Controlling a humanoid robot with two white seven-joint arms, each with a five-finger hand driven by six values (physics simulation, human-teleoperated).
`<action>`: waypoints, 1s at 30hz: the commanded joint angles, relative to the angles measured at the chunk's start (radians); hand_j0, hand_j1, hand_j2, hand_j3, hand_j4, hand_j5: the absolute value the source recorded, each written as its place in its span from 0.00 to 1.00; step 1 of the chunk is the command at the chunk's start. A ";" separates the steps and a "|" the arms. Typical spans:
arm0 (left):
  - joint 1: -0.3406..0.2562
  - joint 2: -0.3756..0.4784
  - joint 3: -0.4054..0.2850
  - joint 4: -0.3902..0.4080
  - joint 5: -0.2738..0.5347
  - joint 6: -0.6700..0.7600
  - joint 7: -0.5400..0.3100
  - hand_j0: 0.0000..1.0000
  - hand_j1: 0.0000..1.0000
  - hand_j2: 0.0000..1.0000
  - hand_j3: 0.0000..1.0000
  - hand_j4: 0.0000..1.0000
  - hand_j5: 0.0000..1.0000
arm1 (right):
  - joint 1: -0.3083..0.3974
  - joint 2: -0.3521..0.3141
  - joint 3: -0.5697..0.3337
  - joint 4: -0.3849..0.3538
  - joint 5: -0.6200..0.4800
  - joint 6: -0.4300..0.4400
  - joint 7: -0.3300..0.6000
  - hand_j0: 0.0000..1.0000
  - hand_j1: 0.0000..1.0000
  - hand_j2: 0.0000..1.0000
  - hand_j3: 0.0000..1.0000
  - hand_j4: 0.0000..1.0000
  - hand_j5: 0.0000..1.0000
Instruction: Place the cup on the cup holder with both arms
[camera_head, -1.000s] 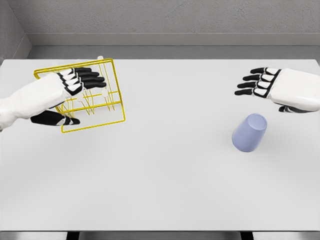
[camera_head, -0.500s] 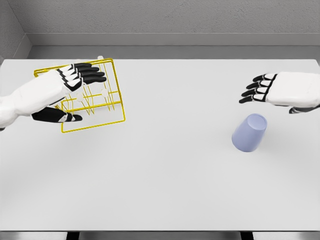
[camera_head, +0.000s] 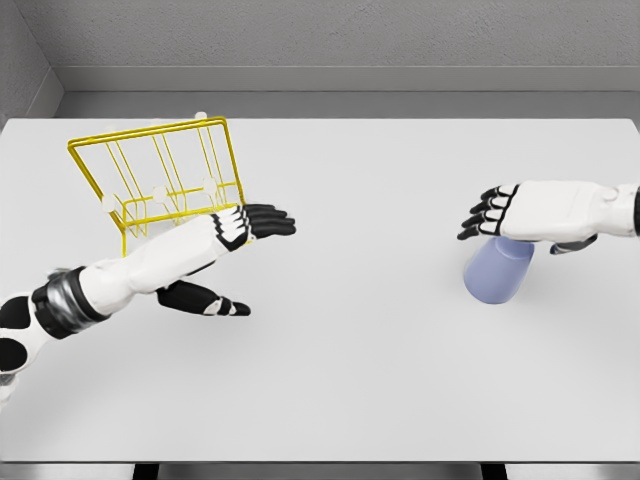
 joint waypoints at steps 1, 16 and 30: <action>0.006 0.003 -0.017 0.007 0.024 0.001 0.001 1.00 1.00 1.00 1.00 1.00 1.00 | 0.000 0.000 0.005 0.000 0.005 0.002 0.000 1.00 1.00 1.00 1.00 1.00 1.00; 0.051 0.039 -0.155 -0.003 0.435 0.040 -0.009 1.00 1.00 1.00 1.00 1.00 1.00 | 0.006 -0.006 0.042 -0.052 0.008 0.002 0.000 1.00 1.00 1.00 1.00 1.00 1.00; 0.034 0.049 -0.195 0.007 0.610 0.342 -0.010 1.00 1.00 1.00 1.00 1.00 1.00 | 0.008 0.003 0.086 -0.018 0.036 0.002 0.000 0.90 0.90 0.90 0.90 0.90 0.90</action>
